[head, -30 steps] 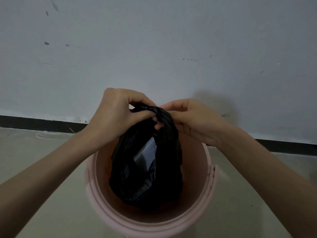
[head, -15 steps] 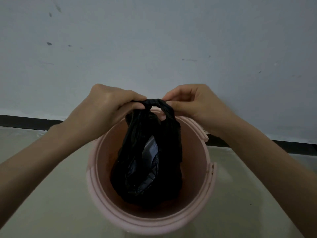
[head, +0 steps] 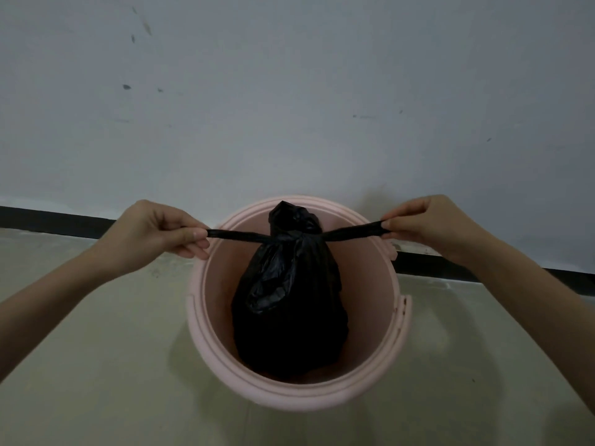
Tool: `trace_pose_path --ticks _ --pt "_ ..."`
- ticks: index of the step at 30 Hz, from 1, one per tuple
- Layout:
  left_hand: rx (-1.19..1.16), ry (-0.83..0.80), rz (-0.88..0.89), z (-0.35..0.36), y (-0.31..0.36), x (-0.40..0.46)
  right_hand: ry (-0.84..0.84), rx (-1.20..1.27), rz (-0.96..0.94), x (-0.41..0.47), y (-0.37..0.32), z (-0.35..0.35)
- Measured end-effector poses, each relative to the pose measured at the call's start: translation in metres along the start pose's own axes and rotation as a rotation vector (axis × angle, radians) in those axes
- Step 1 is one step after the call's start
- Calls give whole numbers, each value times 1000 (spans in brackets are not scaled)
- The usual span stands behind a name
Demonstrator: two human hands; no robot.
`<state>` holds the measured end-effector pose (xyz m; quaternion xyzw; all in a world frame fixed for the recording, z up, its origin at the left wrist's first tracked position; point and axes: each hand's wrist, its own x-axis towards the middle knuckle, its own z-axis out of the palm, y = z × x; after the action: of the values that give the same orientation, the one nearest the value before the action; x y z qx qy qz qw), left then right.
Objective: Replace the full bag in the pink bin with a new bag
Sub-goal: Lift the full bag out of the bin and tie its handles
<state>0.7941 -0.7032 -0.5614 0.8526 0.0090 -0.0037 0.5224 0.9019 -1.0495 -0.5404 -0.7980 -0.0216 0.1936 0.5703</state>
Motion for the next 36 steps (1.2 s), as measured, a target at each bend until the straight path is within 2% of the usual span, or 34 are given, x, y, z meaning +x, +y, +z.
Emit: trace_pose_path --ticks 5,8,13,17,23,26,30,34,36 --pt "-62 -35 89 -11 19 -7 19 -51 -72 -18 -30 -13" --pt "-118 15 85 -26 24 -13 52 -72 -120 -28 -41 -28" --pt "-55 48 4 -39 -2 -34 168 -156 -50 -37 -13 -51" --pt "11 50 -60 -43 -11 -54 192 -297 -39 -49 11 -55" --pt "71 57 -120 -70 -15 -62 230 -205 -73 -59 1 -78" --pt "-18 56 -78 -59 3 -65 223 -297 -54 -63 6 -78" --pt "0 16 117 -50 47 -49 206 -309 -257 -64 -22 -63" --pt "164 -11 361 -16 102 -24 -2 -207 -464 -72 -63 -16" --pt "176 -6 402 8 122 -10 -97 -202 -531 -75 -80 13"
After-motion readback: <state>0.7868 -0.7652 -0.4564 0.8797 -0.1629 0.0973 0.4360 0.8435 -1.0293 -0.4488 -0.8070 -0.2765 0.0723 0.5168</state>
